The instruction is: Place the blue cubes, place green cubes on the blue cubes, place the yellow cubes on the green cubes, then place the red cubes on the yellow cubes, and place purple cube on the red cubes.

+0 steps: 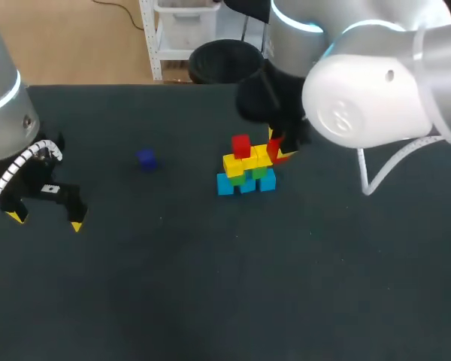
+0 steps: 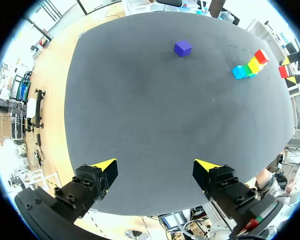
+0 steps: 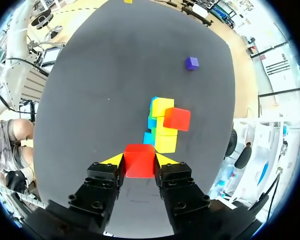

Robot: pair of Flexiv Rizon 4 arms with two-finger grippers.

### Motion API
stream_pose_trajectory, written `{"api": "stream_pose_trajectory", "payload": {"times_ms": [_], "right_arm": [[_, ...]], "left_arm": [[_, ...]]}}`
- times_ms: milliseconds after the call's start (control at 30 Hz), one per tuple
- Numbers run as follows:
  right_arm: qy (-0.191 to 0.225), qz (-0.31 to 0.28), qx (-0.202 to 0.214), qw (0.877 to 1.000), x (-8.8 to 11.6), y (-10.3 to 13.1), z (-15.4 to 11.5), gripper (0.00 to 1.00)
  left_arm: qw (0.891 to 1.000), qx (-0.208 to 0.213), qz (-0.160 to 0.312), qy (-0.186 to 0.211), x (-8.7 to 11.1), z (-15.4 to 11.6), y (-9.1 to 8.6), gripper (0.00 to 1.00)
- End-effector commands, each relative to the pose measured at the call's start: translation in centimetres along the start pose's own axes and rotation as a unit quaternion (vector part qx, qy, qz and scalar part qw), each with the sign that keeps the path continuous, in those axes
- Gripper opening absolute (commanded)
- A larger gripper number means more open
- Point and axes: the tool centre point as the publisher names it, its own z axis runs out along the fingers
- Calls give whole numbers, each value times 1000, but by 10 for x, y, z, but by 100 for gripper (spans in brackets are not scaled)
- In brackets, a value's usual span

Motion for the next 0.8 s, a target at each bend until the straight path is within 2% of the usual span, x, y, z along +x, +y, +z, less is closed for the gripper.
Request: {"api": "stream_pose_trajectory", "payload": {"times_ms": [33,800], "right_arm": [[-1,-2,-6,1000,-3,-4,1,0],[3,5,-21,1000,-1,-8,13,0]], "left_arm": [[1000,1,1,1,-1,1,0,100],[1000,1,1,1,-1,1,0,100]]}}
